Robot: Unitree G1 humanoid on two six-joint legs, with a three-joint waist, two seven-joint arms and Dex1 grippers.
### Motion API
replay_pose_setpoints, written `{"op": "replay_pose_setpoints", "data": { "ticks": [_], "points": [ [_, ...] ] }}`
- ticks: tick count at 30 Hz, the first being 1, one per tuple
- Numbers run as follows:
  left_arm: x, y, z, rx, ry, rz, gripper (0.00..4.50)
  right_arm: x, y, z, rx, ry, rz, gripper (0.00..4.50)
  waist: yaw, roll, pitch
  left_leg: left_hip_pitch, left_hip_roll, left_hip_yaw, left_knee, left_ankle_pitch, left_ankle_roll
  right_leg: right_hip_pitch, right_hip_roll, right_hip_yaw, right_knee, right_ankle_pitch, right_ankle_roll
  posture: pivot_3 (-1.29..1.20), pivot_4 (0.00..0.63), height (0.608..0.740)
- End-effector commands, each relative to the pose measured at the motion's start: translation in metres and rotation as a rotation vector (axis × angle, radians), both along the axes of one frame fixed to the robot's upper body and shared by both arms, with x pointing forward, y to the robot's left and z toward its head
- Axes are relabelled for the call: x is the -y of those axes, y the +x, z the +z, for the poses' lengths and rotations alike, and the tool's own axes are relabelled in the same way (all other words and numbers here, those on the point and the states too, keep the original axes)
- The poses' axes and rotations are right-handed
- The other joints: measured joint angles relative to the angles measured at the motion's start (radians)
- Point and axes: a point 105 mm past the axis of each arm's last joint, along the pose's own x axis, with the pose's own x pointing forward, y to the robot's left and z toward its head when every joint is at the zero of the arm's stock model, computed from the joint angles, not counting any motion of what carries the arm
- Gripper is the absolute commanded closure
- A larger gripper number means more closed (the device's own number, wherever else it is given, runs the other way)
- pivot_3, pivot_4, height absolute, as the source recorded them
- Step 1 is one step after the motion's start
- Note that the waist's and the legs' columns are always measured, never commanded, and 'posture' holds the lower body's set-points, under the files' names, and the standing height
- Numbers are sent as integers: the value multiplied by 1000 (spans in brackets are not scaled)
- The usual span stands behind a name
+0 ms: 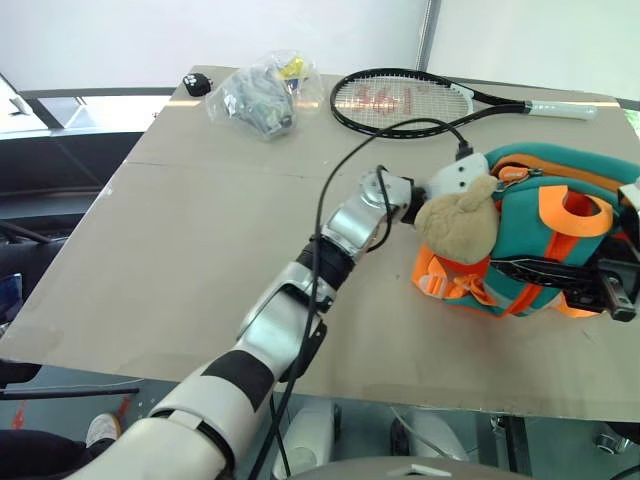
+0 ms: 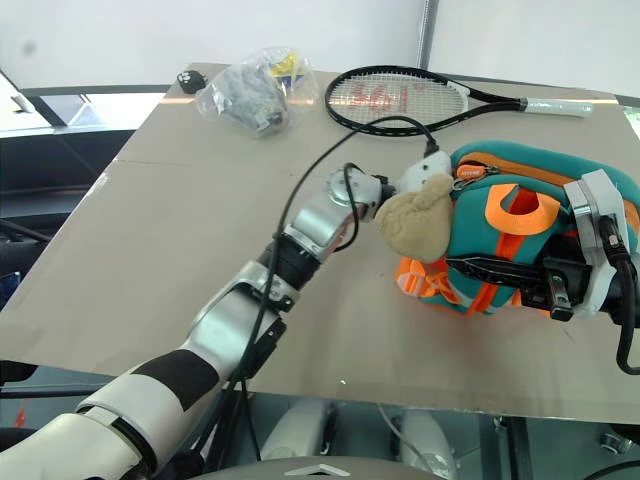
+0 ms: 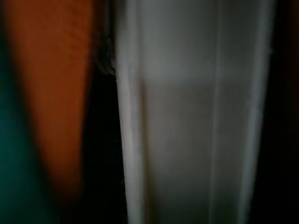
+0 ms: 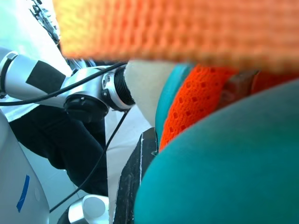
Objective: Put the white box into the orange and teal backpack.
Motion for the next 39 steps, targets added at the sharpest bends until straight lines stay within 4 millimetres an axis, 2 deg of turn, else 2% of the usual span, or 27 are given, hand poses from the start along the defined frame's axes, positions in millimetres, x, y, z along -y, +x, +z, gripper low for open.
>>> {"op": "replay_pose_setpoints", "data": {
  "ticks": [1, 3, 4, 6, 9, 11, 14, 19, 22, 24, 29, 32, 36, 37, 39],
  "points": [
    [-29, 15, 32, 24, -91, 41, 1503, 6, 3, 10, 71, 32, -63, 4500, -9, 0, 0, 0, 0, 0, 0, 0, 0, 0, 0, 0, 0, 0, 0, 0, 150, 740],
    [-68, 14, 46, -111, -132, 4, 1375, 8, 8, 9, 77, 31, -87, 4500, -29, 1, 1, 1, 5, 2, -1, 0, 0, -1, 4, 3, 1, 0, 0, 0, 150, 740],
    [-90, 8, 52, -169, -151, -43, 1375, 10, 11, 9, 78, 35, -99, 4500, -42, 2, 1, 1, 7, 1, -1, 0, 0, -1, 4, 4, 2, 0, 0, 0, 150, 740],
    [-123, -2, 59, -271, -186, -84, 1375, 11, 16, 9, 82, 41, -114, 4500, -52, 2, 1, 6, 8, 2, -3, 0, 0, -2, 5, 6, 3, 0, 0, 0, 150, 740],
    [-161, -7, 67, -414, -252, -51, 1375, 13, 23, 9, 85, 41, -126, 4500, -50, 2, 1, 7, 7, 0, -3, 0, 0, -3, 5, 5, 5, 0, 0, 0, 150, 740],
    [-175, -10, 74, -505, -316, -23, 1375, 13, 27, 9, 85, 40, -126, 4500, -40, 2, 1, 6, 6, -2, -2, 0, 0, -3, 4, 3, 5, 0, 0, 0, 150, 740],
    [-172, -19, 78, -562, -370, -15, 1375, 12, 29, 9, 85, 35, -116, 4500, -30, 2, 1, 4, 2, -9, 0, 0, 0, -3, 2, 3, 6, 0, 0, 0, 150, 740],
    [-132, -34, 69, -607, -374, -6, 1375, 8, 29, 9, 82, 22, -96, 4500, -27, 2, 1, 2, -1, -14, 1, 0, 0, -2, -5, 1, 6, 0, 0, 0, 150, 740],
    [-108, -23, 65, -642, -375, 90, 1375, 6, 27, 8, 78, 15, -87, 4500, -30, 2, 1, 2, -1, -12, 1, 0, 0, 0, -3, 2, 5, 0, 0, 0, 150, 740],
    [-100, -17, 64, -650, -383, 132, 1375, 6, 26, 8, 77, 13, -86, 4500, -32, 2, 1, 2, -1, -11, 1, 0, 0, 0, -3, 2, 5, 0, 0, 0, 150, 740],
    [-87, -25, 64, -741, -396, 65, 1375, 7, 26, 6, 77, 5, -102, 4500, -29, 2, 1, 2, 0, -8, 1, 0, 0, 0, -1, 2, 5, 0, 0, 0, 150, 740],
    [-87, -25, 68, -781, -429, 47, 2198, 7, 25, 4, 76, -1, -110, 4500, -21, 2, 1, 1, -1, -8, 1, 0, 0, 0, 0, 2, 5, 0, 0, 0, 150, 740],
    [-90, -22, 66, -777, -434, 61, 4130, 8, 26, 3, 81, 1, -127, 4500, -12, 2, 1, 1, 0, -9, 1, 0, 0, 0, 0, 2, 5, 0, 0, 0, 150, 740],
    [-92, -21, 66, -773, -436, 67, 4454, 9, 27, 3, 83, 0, -136, 4500, -11, 2, 1, 1, 0, -9, 1, 0, 0, 0, 0, 2, 5, 0, 0, 0, 150, 740],
    [-98, -17, 65, -756, -436, 91, 4454, 12, 30, 3, 89, 2, -163, 4500, -12, 2, 1, 1, 0, -10, 1, 0, 0, 0, 0, 2, 5, 0, 0, 0, 150, 740]
  ]
}}
